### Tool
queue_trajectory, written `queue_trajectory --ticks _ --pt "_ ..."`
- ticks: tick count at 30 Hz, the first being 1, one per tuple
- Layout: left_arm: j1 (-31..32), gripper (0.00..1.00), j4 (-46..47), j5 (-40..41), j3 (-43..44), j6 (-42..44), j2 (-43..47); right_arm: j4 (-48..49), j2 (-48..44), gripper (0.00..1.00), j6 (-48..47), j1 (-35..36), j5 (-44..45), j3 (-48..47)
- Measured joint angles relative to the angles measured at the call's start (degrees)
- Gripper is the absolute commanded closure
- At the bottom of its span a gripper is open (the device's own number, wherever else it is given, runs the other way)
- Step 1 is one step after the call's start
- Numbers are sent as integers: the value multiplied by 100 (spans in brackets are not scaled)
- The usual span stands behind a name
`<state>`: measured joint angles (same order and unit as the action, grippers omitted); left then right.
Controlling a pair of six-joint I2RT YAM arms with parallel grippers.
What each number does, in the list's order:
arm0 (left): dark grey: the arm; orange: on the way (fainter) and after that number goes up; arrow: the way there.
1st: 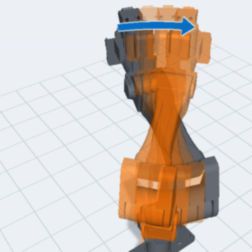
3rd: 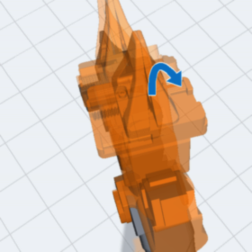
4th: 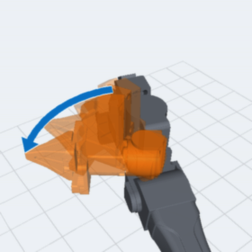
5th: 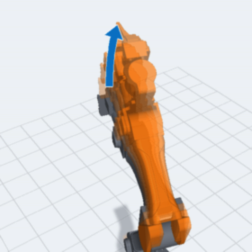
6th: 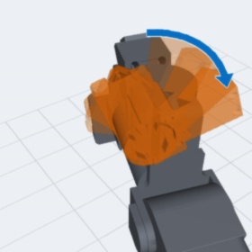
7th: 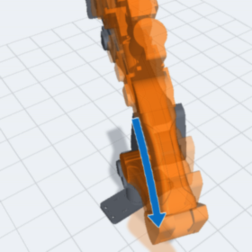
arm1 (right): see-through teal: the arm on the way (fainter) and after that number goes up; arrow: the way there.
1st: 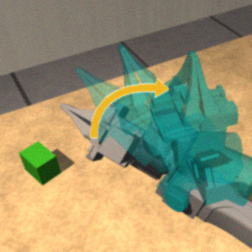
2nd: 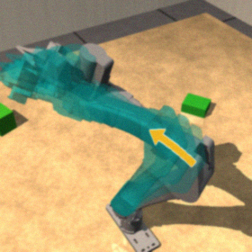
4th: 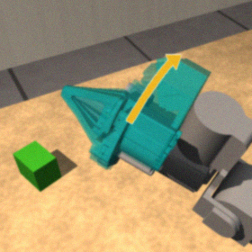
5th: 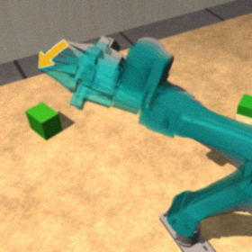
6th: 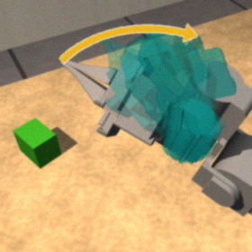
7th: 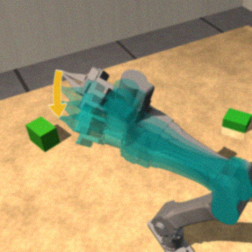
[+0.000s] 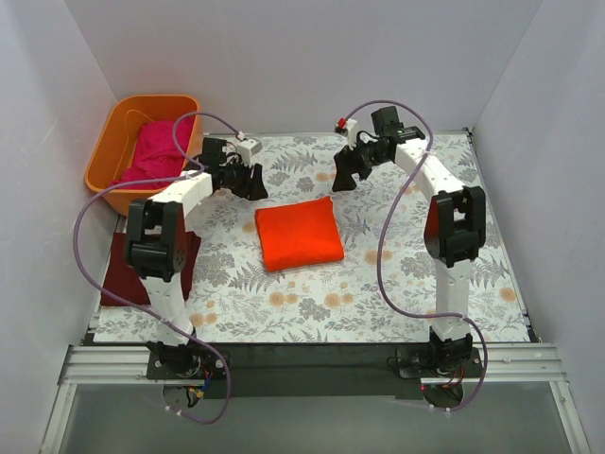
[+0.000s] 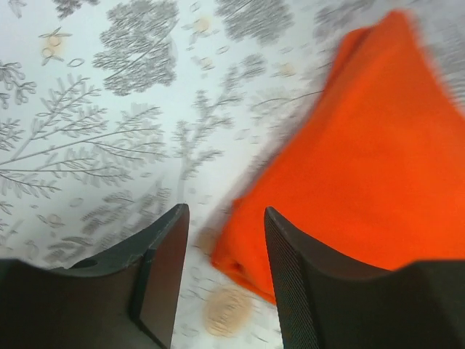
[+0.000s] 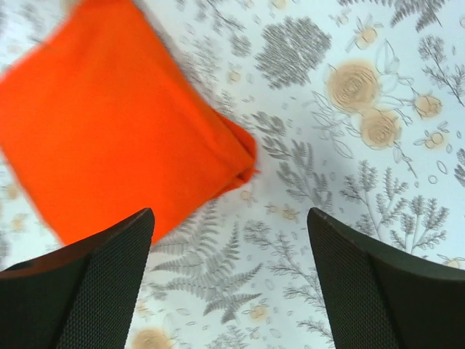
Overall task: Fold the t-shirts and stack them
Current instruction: Fold the tshirt
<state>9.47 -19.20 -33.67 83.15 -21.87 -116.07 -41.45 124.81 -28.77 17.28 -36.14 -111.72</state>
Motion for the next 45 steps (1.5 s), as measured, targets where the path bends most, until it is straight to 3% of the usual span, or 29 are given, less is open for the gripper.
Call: queue_trajectory --ticks 6,10,14,19,23,29,33,37,41,45 --pt "157 48 223 -1222 -741 -1810 1375 243 -575 7 979 133 -1296 236" --pt "662 48 428 -1873 -1740 -2583 1912 479 -732 13 1276 391 -1937 1143" --pt "1082 48 374 -2251 -2485 -2997 1788 402 -682 18 1342 570 -2216 2249" --pt "975 48 271 -2380 -2822 -3261 1043 387 -459 22 1351 573 -2227 3032" --pt "597 48 -20 -2802 -2546 -3254 293 640 -127 24 1665 407 -2483 3097" --pt "398 48 -782 -2787 -1478 -2426 -254 870 -66 26 1961 293 -2594 3134" --pt "374 52 -1292 -2632 -1263 -1690 -162 846 -175 27 1869 282 -2522 3165" --pt "299 54 -1641 -2518 -1423 -1351 581 645 -424 26 1696 234 -2286 2940" --pt "262 58 -1285 -2507 -1064 -1641 1130 605 -426 31 1770 151 -2275 1910" --pt "262 61 -400 -2308 -146 -2363 514 846 -203 47 1875 59 -2299 1062"
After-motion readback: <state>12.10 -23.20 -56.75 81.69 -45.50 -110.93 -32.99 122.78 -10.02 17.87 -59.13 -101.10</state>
